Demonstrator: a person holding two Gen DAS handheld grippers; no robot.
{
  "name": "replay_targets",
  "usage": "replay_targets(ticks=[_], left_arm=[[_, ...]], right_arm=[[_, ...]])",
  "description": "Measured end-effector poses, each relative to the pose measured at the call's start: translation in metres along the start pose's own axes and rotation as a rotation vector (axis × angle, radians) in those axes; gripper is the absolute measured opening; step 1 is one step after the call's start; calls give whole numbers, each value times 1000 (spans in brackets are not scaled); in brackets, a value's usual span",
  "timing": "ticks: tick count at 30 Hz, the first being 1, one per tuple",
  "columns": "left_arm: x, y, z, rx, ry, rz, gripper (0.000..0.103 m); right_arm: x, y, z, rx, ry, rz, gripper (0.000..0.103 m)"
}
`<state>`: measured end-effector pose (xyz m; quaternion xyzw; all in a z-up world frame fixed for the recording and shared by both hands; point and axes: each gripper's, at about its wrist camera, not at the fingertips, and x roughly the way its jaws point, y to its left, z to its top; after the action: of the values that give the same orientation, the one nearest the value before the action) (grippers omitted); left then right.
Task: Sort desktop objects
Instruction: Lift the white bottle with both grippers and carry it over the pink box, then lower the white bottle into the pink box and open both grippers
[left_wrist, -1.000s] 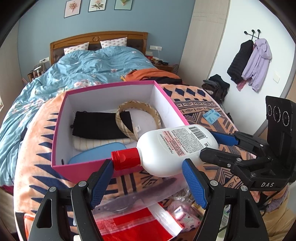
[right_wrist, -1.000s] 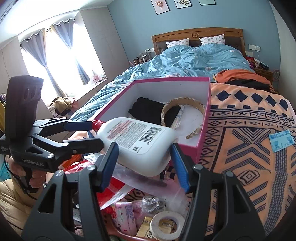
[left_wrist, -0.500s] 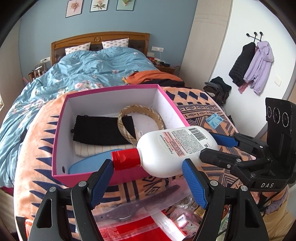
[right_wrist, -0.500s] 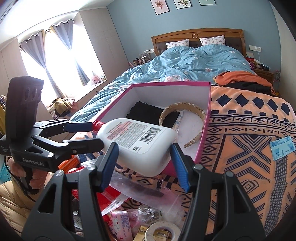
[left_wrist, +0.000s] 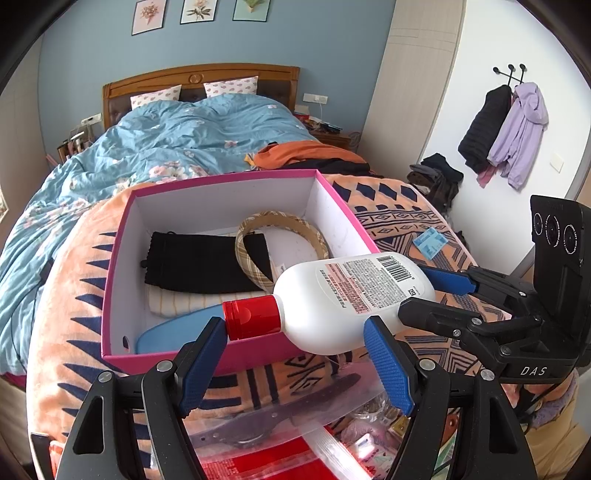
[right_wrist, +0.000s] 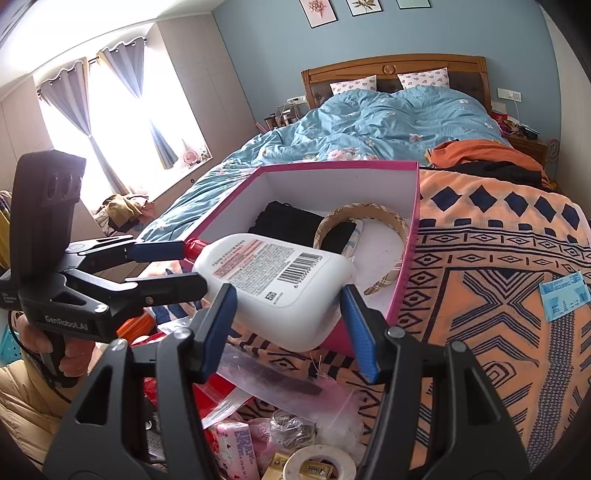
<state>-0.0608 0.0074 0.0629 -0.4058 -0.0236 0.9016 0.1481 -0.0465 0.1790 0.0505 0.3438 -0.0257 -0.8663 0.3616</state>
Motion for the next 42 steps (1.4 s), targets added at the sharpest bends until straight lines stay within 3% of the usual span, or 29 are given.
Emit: replay_targets(ticks=[42], left_arm=[[33, 12, 17, -15, 57, 22, 77]], right_arm=[[29, -25, 17, 37, 45, 7, 61]])
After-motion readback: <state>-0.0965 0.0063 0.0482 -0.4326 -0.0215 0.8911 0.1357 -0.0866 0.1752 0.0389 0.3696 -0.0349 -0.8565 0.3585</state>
